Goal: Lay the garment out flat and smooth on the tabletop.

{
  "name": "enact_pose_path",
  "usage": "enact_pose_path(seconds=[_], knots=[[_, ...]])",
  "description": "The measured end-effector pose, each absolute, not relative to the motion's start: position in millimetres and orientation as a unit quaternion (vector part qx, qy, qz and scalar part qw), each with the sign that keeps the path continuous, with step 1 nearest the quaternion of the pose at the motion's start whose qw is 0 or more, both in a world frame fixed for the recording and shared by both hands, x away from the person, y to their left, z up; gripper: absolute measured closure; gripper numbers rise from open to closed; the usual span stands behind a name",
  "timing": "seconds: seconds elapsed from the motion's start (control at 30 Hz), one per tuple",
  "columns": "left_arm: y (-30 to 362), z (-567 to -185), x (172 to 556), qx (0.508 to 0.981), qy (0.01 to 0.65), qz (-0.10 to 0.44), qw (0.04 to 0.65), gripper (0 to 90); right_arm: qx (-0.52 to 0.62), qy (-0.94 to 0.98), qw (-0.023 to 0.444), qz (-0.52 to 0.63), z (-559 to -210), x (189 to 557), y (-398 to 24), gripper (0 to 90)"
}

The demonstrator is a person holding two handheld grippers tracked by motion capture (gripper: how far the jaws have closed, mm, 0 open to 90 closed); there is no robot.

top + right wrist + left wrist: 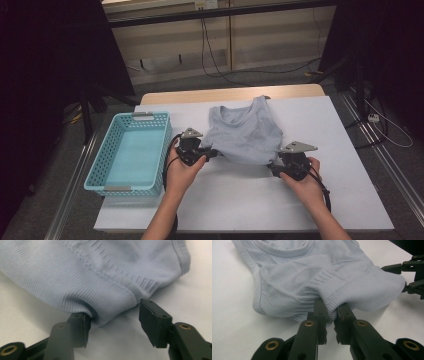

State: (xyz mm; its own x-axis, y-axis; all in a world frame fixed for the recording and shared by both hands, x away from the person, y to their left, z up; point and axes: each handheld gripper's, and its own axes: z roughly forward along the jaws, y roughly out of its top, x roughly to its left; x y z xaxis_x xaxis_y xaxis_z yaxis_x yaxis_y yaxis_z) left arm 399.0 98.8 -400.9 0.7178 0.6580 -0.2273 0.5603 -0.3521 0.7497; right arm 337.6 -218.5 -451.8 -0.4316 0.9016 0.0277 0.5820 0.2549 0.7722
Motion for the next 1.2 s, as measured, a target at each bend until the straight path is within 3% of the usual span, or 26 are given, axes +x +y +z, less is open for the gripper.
enact_pose_path(seconds=[0.13, 0.17, 0.5, 0.63, 0.7, 0.93, 1.07, 1.2], knots=[[98.2, -400.3, 399.3, 0.822, 0.368, 0.056, 0.431, 81.1, 0.482, 0.760, 0.219, 0.377, -449.2, 335.8, -222.8, 75.6], [98.0, -400.2, 399.4, 0.822, 0.367, 0.057, 0.431, 81.1, 0.479, 0.760, 0.218, 0.383, -446.9, 335.3, -224.2, 78.7], [98.2, -400.0, 400.8, 0.819, 0.363, 0.048, 0.441, 81.0, 0.479, 0.729, 0.258, 0.416, -412.5, 326.2, -241.3, 84.2], [97.7, -401.1, 401.3, 0.820, 0.366, 0.051, 0.438, 81.0, 0.485, 0.722, 0.262, 0.418, -413.2, 326.2, -241.9, 76.9], [98.4, -401.7, 401.8, 0.819, 0.368, 0.052, 0.437, 80.9, 0.488, 0.725, 0.258, 0.412, -419.6, 328.3, -239.4, 68.4], [103.5, -400.4, 403.4, 0.813, 0.375, 0.061, 0.441, 80.9, 0.498, 0.739, 0.232, 0.390, -438.5, 332.2, -229.0, 51.2], [105.2, -400.7, 404.1, 0.812, 0.377, 0.061, 0.442, 80.9, 0.495, 0.753, 0.222, 0.372, -445.1, 333.8, -220.6, 44.5], [107.2, -399.2, 405.4, 0.808, 0.379, 0.061, 0.447, 80.8, 0.504, 0.754, 0.225, 0.357, -448.5, 335.0, -220.7, 45.3]])
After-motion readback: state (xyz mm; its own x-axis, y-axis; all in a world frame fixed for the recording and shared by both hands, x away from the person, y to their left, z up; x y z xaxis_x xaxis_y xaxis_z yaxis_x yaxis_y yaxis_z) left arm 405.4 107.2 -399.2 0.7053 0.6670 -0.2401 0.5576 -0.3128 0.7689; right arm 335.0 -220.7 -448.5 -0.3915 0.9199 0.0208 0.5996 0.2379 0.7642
